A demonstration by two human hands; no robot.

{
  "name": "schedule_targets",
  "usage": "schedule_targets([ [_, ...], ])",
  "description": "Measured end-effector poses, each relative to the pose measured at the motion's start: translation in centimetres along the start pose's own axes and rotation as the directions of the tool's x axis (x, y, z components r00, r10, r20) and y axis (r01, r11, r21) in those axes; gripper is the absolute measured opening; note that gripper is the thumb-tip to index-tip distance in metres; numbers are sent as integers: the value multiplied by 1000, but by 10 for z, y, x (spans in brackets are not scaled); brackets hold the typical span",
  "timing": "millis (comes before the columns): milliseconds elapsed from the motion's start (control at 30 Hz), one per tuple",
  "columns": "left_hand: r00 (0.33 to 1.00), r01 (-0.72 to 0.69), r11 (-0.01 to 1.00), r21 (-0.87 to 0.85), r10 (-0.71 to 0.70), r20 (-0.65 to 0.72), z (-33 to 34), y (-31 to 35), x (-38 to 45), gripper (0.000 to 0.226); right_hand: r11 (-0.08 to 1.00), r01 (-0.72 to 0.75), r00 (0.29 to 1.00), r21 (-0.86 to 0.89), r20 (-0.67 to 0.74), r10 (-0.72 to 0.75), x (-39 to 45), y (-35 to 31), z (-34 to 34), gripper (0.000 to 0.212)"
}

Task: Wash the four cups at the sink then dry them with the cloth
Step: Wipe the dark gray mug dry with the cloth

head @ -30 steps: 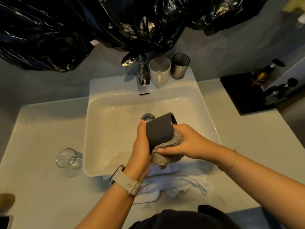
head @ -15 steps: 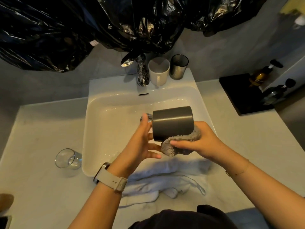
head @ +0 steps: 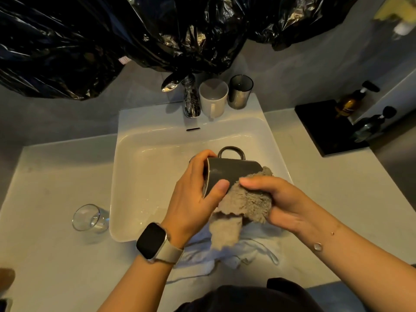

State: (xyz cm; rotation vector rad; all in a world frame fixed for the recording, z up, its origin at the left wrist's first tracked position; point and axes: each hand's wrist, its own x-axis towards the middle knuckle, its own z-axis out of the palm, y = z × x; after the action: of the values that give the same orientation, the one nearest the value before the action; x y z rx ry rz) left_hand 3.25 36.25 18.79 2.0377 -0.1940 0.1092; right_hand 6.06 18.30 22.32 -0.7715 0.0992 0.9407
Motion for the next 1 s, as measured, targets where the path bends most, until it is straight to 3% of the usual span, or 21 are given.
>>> schedule_targets([
  [33,1000,-1,1000,2,1,-10,-1,0,2,62,1000,29,999,-9,-21,-29,1,0,1,9],
  [100,999,0,999,-46,-2,-38,-1,1,4,57,975,122,991,-186,-27,-129,-2,4,4,23],
  [200,991,82,938,-337,-113,-74,4,7,-1,44,758,276,950,-590,49,-308,-5,12,7,38],
  [300,896,342,674,-654,-444,12,7,14,0,40,286,325,906,-901,209,-369,0,18,1,46],
  [333,834,431,538,-725,-544,93,7,14,1,42,158,336,901,-929,267,-343,2,18,1,46],
  [367,784,485,436,-758,-601,156,6,12,2,46,101,326,905,-940,279,-321,4,19,1,46],
  [400,764,509,407,-758,-620,180,6,10,2,47,114,303,915,-946,255,-312,6,19,1,45],
  [433,770,512,447,-733,-617,163,7,10,1,47,186,268,926,-945,200,-320,6,19,1,44],
  [567,901,322,751,-577,-430,-58,14,5,-9,44,583,123,976,-803,-7,-216,5,7,3,33],
  [633,974,108,938,-330,-166,-153,11,-3,-13,37,829,43,994,-558,-62,-94,6,-1,8,22],
  [700,994,-60,994,-95,51,-92,3,-12,-12,41,987,-72,991,-147,-122,54,9,-6,11,8],
  [767,992,-128,992,2,128,-6,-3,-19,-8,52,994,-95,985,56,-139,102,11,-6,13,21],
  [833,993,-91,995,-43,93,66,-8,-20,-5,61,998,-49,988,35,-148,54,13,-3,14,27],
  [900,991,86,966,-245,-56,125,-9,-15,-2,72,1000,22,989,14,-145,-19,13,1,14,27],
  [967,947,318,857,-405,-268,176,-8,-13,1,77,976,122,973,-178,-173,-153,12,6,8,15],
  [1000,924,380,839,-390,-330,192,-7,-12,2,67,938,165,964,-305,-154,-219,12,8,3,11],
])
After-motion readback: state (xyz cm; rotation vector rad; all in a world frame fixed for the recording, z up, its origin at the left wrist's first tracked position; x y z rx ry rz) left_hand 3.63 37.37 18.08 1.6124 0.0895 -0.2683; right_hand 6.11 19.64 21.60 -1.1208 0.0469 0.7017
